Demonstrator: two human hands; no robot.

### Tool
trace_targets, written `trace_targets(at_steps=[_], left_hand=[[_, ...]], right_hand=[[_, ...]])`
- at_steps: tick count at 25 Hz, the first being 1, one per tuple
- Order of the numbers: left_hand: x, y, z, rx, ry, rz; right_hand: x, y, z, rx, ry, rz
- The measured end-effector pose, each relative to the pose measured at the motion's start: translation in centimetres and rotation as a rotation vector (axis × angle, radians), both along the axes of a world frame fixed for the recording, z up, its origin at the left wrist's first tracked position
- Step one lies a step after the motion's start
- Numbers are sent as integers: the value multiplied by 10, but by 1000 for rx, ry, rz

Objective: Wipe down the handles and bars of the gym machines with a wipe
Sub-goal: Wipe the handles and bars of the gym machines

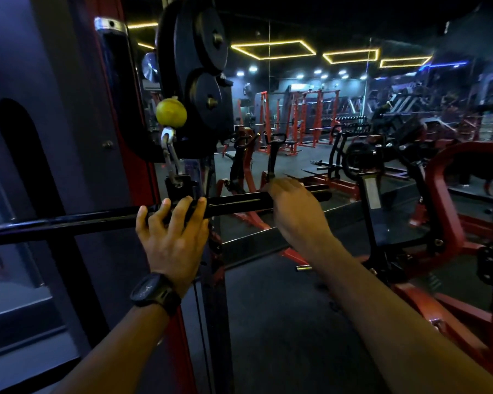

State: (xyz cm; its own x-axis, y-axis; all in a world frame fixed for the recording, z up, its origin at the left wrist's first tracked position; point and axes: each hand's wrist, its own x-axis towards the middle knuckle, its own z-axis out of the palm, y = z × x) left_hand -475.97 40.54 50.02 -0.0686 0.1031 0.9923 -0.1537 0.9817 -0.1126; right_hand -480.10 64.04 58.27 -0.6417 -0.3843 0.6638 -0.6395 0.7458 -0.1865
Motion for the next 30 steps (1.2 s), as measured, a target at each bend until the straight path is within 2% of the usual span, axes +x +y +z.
trace_targets(at_steps=[3,5,7,9,11,13,17,18,20,24,30], left_hand=[[2,-2,0,-22,-1,3],[1,0,0,-18,15,12],[0,2,1,-19,13,4],[1,3,1,-20,7,-4],[2,4,-1,-25,14,2],[0,7,-2,-33,27,8],[-1,11,-1,-8,25,-7],[-1,11,-1,-5,22,-10],[0,11,0,-11,17,-13],[2,6,-1,-4,13,-17],[3,-1,-1,44,6,-23]], right_hand=[[-19,18,2,-154,13,-108],[-19,17,0,-160,3,-124],[-9,7,-10,-79,78,-61],[-13,15,-13,-194,191,-135],[-25,32,-24,-431,263,-203],[-25,33,-38,-777,238,-177],[-9,-1,-44,-1757,-36,-71],[-9,-7,-41,-1910,-137,-32],[-8,-21,-31,-2091,-333,128],[-4,-40,-16,-2274,-612,458],[8,-57,-14,-2208,-718,502]])
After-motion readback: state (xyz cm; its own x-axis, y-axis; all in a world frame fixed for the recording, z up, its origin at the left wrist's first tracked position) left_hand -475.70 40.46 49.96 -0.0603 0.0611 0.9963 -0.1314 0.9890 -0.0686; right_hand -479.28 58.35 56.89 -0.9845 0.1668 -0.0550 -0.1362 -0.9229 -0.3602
